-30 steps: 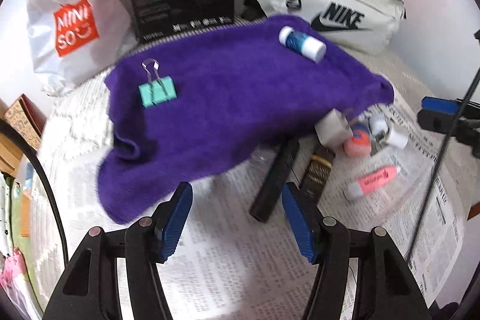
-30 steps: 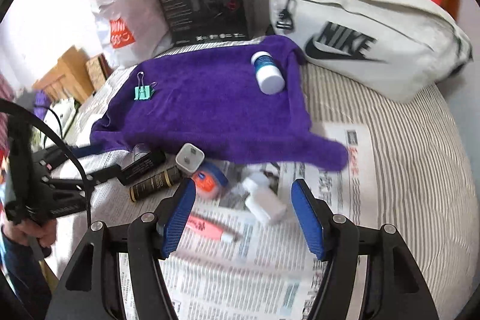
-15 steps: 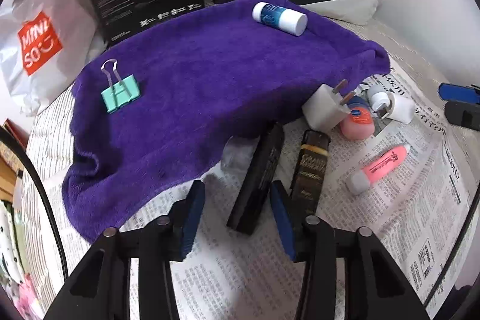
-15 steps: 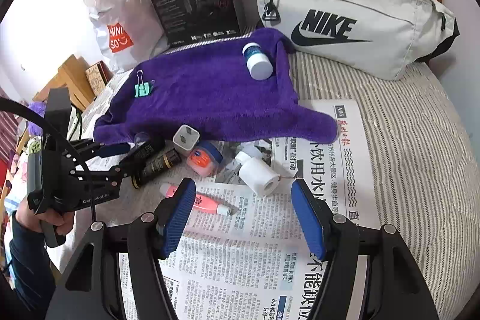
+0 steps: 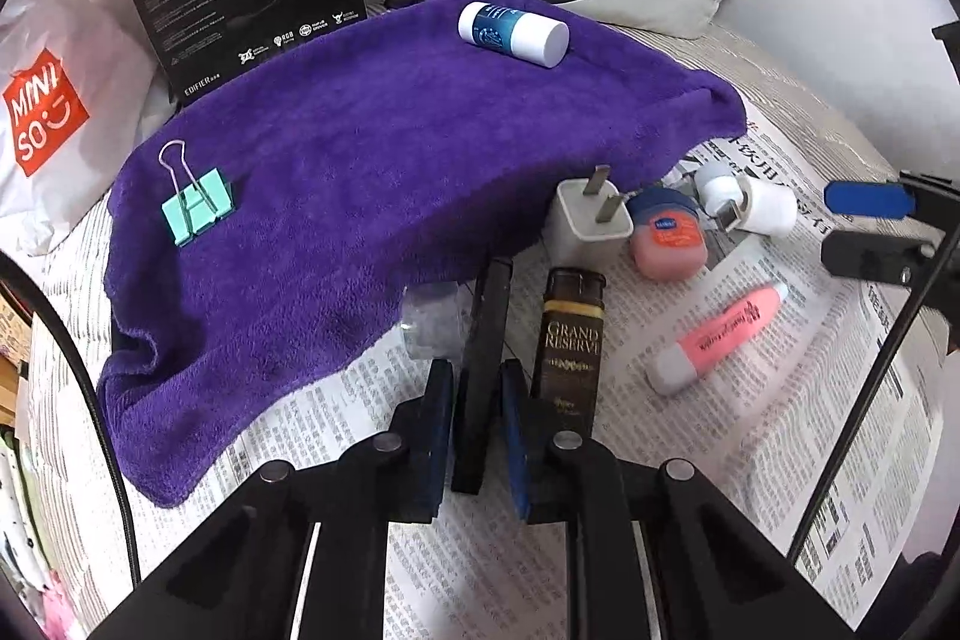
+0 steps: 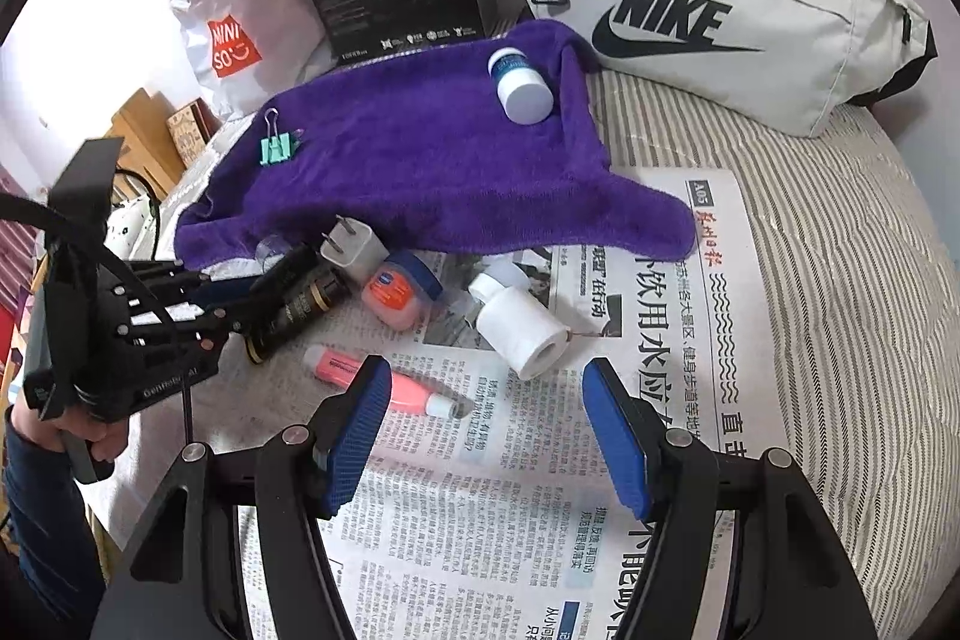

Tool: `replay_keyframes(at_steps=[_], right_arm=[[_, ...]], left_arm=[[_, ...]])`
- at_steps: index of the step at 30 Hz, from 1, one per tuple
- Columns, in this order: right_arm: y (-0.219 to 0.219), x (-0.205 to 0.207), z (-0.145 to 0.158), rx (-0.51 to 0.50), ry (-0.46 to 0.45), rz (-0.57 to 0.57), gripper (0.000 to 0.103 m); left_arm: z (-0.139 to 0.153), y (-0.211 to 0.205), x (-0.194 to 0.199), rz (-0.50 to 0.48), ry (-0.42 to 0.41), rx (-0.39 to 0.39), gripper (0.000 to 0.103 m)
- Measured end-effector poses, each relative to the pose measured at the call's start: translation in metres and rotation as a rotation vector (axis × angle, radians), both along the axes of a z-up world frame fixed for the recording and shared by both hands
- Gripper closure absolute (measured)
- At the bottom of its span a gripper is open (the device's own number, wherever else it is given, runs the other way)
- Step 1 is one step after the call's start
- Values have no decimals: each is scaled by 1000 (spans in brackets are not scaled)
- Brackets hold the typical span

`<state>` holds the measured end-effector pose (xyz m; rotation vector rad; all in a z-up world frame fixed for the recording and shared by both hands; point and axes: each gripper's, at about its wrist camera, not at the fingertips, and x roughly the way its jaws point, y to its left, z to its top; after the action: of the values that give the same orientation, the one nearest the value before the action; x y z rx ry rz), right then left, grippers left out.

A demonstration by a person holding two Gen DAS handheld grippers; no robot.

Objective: Organize rigid objects
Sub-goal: 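Grasp the black rectangular case with the left tool while the right tool grasps the small white cylinder, then carry the black case with the left tool while the right tool carries the white cylinder toward the towel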

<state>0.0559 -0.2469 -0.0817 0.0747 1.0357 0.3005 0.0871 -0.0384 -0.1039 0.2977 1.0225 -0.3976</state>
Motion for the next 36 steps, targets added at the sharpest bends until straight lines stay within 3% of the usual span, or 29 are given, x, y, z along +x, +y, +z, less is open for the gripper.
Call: replay_keyframes(at_steps=[9,17,24,28,30,36], right_arm=[[-11,5,-9,-1,16,-28,37],[-15,11,-13,-8,-9,-26,37],[1,22,-24,-71,-36,41,38],[12,28,-32,-134,-59,95,49],[17,28,-32,-168,-97,127,63],[7,24,-28,-138,-83,111,63]], left_arm=[[0,5,1,4,8,-32,89],[3,47,-26,88,7,-49,91],[2,72,-40,150,6,-86,91],[-1,74,-40,166,7,-96,91],[-1,74,-41,169,0,-96,91],[-2,76,-41,181,0,-115,91]])
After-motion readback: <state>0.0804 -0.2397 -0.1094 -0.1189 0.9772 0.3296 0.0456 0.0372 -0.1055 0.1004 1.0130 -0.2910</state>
